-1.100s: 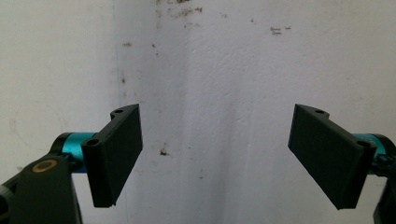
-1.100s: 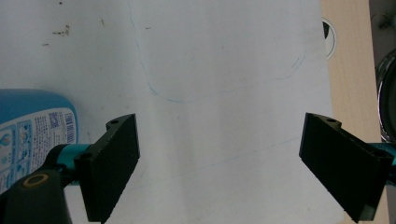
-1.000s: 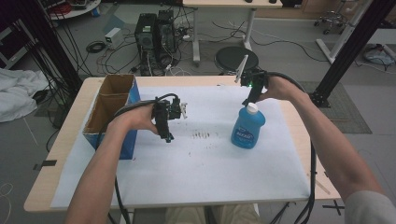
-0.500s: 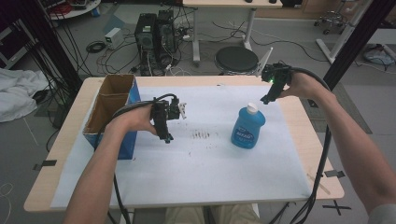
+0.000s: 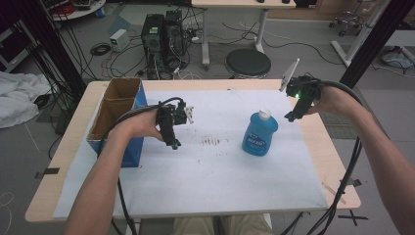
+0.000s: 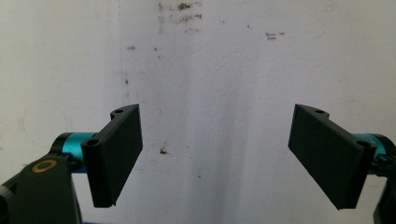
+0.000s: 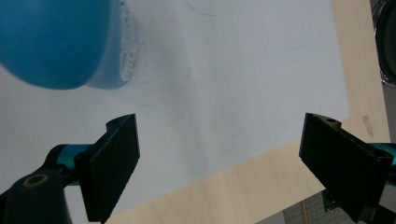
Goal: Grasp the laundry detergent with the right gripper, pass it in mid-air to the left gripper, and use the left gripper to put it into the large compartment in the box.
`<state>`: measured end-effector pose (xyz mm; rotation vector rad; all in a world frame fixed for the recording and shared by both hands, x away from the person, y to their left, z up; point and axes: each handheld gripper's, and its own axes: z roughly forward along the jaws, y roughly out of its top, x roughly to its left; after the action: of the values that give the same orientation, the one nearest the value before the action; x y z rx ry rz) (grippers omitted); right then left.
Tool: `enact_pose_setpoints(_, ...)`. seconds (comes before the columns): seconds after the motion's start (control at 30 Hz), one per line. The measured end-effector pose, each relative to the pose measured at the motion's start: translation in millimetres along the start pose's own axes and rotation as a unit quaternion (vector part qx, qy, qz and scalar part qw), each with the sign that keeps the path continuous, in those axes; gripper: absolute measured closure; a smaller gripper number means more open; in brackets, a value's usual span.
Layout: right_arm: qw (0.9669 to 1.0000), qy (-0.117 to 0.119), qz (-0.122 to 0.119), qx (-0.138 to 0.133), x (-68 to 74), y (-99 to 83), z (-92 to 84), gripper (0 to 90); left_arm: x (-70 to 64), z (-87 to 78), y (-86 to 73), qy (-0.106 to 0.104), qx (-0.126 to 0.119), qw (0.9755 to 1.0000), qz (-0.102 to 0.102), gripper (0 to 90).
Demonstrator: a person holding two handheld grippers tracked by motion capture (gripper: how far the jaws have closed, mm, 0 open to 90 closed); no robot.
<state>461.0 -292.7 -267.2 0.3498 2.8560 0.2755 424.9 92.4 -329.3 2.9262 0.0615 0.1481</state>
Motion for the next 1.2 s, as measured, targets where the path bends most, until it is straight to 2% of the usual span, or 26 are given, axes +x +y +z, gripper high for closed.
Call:
enact_pose_setpoints(0.23, 0.9993, 0.024, 0.012, -0.027, 21.9, -7.8, 1.7, 11.5, 1.5, 0.5, 0.2, -0.001, -0.002, 1.0000, 0.000, 17.8)
enact_pose_setpoints(0.4, 0.9986, 0.028, 0.020, -0.041, 39.3, -6.0, 6.3, 11.5, 1.7, 0.3, 0.8, -0.001, -0.006, 1.0000, -0.001, 17.7)
enact_pose_setpoints(0.53, 0.9973, 0.037, 0.026, -0.058, 47.4, -3.2, 10.1, 11.5, 1.9, 0.3, 1.0, -0.001, -0.006, 1.0000, 0.000, 17.7)
enact_pose_setpoints(0.77, 0.9941, 0.043, 0.049, -0.087, 55.1, 0.7, 17.0, 11.5, 1.3, 0.5, 1.6, 0.001, -0.011, 0.9999, -0.002, 17.7)
enact_pose_setpoints(0.9, 0.9910, 0.052, 0.059, -0.109, 55.5, 1.8, 22.0, 11.5, 1.1, 0.3, 2.5, 0.002, -0.012, 0.9999, -0.001, 17.7)
enact_pose_setpoints(1.07, 0.9894, 0.065, 0.065, -0.113, 56.0, 4.0, 32.7, 11.5, 0.9, 0.5, 3.1, 0.002, -0.012, 0.9999, 0.000, 17.7)
enact_pose_setpoints(1.1, 0.9882, 0.072, 0.067, -0.117, 56.6, 4.9, 36.5, 11.5, 0.8, 0.5, 3.1, 0.002, -0.012, 0.9999, 0.000, 17.7)
enact_pose_setpoints(1.2, 0.9880, 0.073, 0.067, -0.119, 57.3, 5.7, 40.3, 11.5, 0.7, 0.4, 3.1, 0.002, -0.012, 0.9999, 0.000, 17.7)
